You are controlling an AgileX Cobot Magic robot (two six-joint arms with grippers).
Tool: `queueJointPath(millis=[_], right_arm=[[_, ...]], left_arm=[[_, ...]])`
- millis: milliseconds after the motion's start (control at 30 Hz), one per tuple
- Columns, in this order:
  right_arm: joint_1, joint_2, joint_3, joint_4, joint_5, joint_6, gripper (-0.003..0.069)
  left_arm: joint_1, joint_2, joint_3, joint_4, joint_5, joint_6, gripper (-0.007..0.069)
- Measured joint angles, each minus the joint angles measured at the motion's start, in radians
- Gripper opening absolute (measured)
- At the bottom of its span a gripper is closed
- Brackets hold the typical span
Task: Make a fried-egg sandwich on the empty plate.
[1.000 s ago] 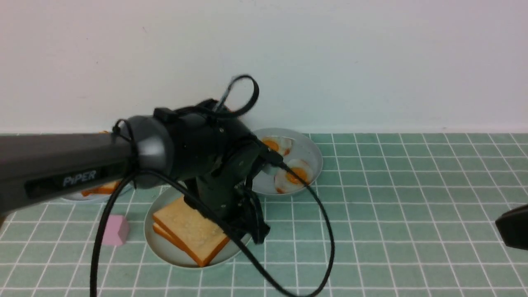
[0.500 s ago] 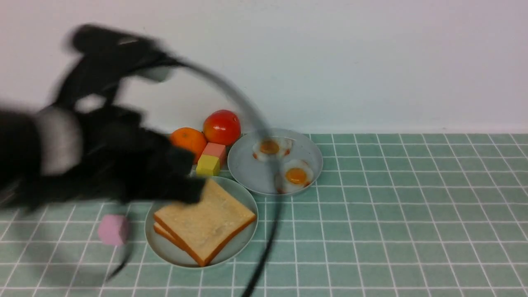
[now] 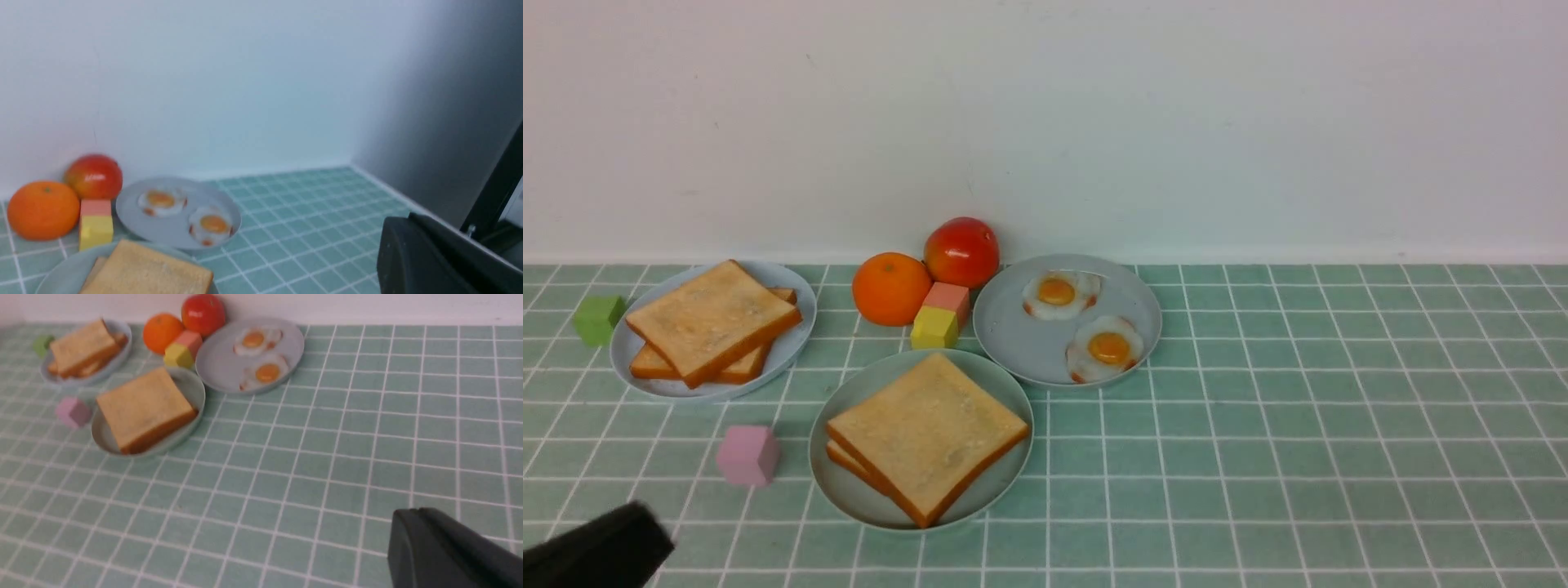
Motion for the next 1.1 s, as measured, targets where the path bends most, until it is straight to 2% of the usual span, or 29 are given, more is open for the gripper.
queueJointPath(millis=[133,200,233,300,333,367,500,767,833,1000,1100], right_arm=[[0.000,-0.001,0.118,-0.006,-0.185,0.035,0.0000],[0.000,0.000,0.208,-0.032,-0.389,0.041,0.0004],[0.000,0.000,0.215,-0.032,-0.405,0.042,0.0005],[0.000,0.000,0.290,-0.044,-0.598,0.043,0.0014],[0.000,0.000,0.295,-0.045,-0.598,0.043,0.0014],[0.000,0.000,0.345,-0.049,-0.706,0.043,0.0018],[0.000,0.000,0.423,-0.049,-0.831,0.043,0.0022],[-0.019,-0.013,0.532,-0.060,-0.843,0.043,0.0025],[-0.078,-0.048,0.566,-0.064,-0.825,0.043,0.0004],[-0.313,-0.202,0.684,-0.071,-0.780,0.042,-0.0014],[-0.384,-0.242,0.694,-0.071,-0.714,0.042,-0.0014]], left_arm=[[0.000,-0.097,0.055,0.000,0.012,0.000,-0.0013],[0.000,-0.113,0.092,0.000,0.033,0.000,-0.0013],[0.000,-0.113,0.096,0.000,0.037,0.000,-0.0013],[0.000,-0.113,0.120,0.000,0.061,0.000,-0.0013],[0.000,-0.113,0.122,0.000,0.064,0.000,-0.0013],[0.000,-0.113,0.135,0.000,0.078,0.000,-0.0013],[0.000,-0.113,0.156,0.000,0.106,0.000,-0.0013],[0.000,-0.113,0.158,0.000,0.162,0.000,-0.0013],[0.000,-0.113,0.159,0.000,0.166,0.000,-0.0013],[0.000,-0.113,0.161,-0.001,0.169,0.000,-0.0013],[0.000,-0.113,0.161,-0.001,0.169,0.000,-0.0011]])
